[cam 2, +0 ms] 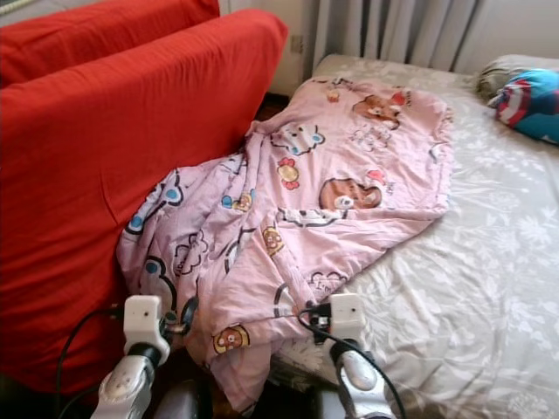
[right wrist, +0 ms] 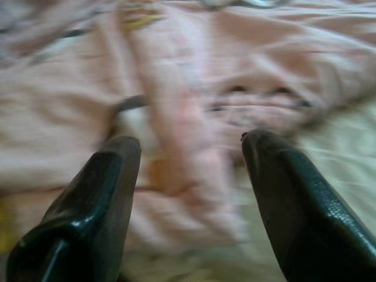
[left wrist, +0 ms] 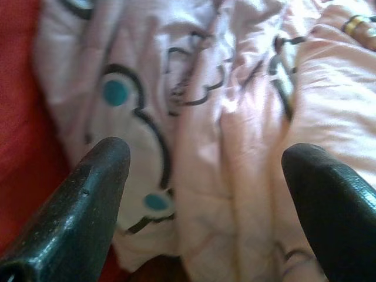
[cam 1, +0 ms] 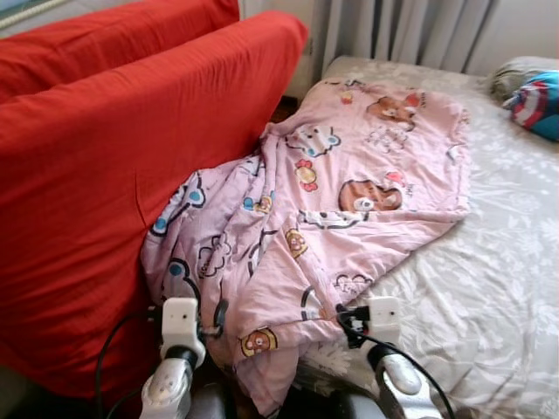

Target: Clean up the room

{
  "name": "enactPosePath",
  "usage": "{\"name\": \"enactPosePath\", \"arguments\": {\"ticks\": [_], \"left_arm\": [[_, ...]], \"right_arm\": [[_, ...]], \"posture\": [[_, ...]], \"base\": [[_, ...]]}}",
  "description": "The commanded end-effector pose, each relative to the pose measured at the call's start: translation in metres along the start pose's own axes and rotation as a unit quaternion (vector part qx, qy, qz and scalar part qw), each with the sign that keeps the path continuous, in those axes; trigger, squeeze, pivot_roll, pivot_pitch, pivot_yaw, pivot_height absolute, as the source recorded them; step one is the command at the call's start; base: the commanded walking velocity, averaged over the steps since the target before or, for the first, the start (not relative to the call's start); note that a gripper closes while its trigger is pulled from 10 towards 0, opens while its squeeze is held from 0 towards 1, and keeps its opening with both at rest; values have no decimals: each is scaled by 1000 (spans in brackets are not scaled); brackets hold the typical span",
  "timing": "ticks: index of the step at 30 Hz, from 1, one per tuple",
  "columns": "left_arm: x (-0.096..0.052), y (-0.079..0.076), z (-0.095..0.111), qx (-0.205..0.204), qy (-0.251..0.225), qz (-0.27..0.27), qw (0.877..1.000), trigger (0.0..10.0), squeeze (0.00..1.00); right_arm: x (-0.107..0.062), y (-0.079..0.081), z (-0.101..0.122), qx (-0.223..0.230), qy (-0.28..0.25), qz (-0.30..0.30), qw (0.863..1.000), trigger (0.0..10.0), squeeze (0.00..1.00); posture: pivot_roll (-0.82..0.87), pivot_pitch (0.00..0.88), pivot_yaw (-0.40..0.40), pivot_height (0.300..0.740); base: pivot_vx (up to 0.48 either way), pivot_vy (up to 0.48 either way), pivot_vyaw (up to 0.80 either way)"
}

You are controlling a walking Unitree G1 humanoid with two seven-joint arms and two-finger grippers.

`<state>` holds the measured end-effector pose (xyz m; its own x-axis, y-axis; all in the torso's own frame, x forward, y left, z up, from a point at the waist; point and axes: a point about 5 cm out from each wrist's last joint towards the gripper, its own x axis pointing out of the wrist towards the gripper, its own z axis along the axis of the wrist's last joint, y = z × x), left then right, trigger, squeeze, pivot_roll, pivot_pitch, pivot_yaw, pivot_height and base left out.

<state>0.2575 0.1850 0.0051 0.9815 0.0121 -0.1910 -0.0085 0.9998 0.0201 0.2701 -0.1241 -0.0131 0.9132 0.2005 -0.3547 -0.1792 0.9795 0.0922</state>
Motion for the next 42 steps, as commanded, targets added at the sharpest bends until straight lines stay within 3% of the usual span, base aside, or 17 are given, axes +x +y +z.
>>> {"name": "enactPosePath", "arguments": {"ticks": [1, 2, 3, 7, 8, 12, 13, 22, 27, 42], "left_arm": [[-2, 0, -1, 0, 2, 1, 1000, 10000, 0], [-2, 1, -1, 0, 2, 1, 1000, 10000, 0], [-3, 1, -1, 1, 2, 1, 1000, 10000, 0], [-4, 2, -1, 2, 0, 0, 1000, 10000, 0], [-5, 3, -1, 3, -2, 0, 1000, 10000, 0], [-6, 11, 5, 8, -20, 17, 1000, 10000, 0], [-7, 16, 9, 8, -30, 26, 999, 10000, 0], [-16, 28, 26, 13, -66, 37, 997, 10000, 0], [-28, 31, 32, 24, -77, 38, 996, 10000, 0], [-58, 37, 39, 43, -61, 32, 997, 10000, 0]], "right_arm": [[3, -2, 0, 2, 21, 4, 1000, 10000, 0], [4, -2, 1, 4, 24, 5, 1000, 10000, 0], [5, -2, 1, 4, 34, 9, 999, 10000, 1000], [9, -6, 4, -10, 54, 2, 999, 10000, 996], [10, -7, 5, -7, 54, -1, 999, 10000, 710], [10, -11, 5, -6, 59, -12, 998, 10000, 694], [10, -13, 6, -4, 61, -19, 998, 10000, 0], [8, -25, 4, 34, 63, -46, 996, 10000, 0], [10, -28, 8, 54, 61, -44, 996, 10000, 0], [10, -32, 13, 73, 49, -49, 995, 10000, 0]], "posture": [[-8, 78, 4, 619], [-7, 79, 4, 619], [-3, 86, 4, 619], [8, 100, 2, 619], [9, 101, 2, 619], [26, 116, 1, 619], [30, 122, 0, 619], [71, 159, 3, 619], [105, 205, 20, 619], [157, 278, 46, 619]], "base": [[0, 0, 0], [0, 0, 0], [0, 0, 0], [0, 0, 0], [0, 0, 0], [0, 0, 0], [0, 0, 0], [0, 0, 0], [0, 0, 0], [0, 0, 0]]}}
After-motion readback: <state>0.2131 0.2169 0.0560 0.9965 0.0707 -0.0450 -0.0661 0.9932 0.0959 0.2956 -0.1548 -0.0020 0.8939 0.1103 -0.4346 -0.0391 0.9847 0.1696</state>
